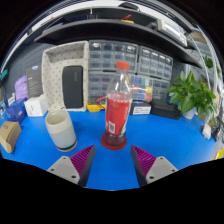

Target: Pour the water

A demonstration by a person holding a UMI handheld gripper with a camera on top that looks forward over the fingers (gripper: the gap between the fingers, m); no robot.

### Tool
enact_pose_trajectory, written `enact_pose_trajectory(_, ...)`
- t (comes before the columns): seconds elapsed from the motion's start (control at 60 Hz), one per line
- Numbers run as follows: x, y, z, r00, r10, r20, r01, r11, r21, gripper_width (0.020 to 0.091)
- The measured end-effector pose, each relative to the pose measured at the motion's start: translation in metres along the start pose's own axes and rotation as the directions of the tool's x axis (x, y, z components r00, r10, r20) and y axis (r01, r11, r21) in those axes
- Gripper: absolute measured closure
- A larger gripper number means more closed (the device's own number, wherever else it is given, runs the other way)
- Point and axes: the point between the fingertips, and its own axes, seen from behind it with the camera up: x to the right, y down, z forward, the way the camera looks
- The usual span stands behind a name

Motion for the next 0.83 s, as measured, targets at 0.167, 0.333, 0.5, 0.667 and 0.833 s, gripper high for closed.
enact_pose_trajectory(0.167, -0.030, -0.040, -0.049, 0.998, 0.030, 0.048, -0.032, 0.999, 0.040, 0.0396)
enact_pose_trajectory(0.333, -0.052, -0.076, -0.083, 0.997, 0.044, 0.062, -0.049, 0.996, 0.081, 0.0395)
enact_pose_trajectory(0.5, -0.073, -0.089, -0.109, 0.996, 0.014, 0.085, -0.022, 0.995, 0.097, 0.0396)
enact_pose_trajectory(0.667, -0.086, -0.093, -0.124, 0.996, 0.001, 0.093, -0.011, 0.994, 0.104, 0.0397)
enact_pose_trajectory(0.833, -0.089, -0.088, -0.128, 0.997, -0.012, 0.076, 0.004, 0.995, 0.096, 0.0398)
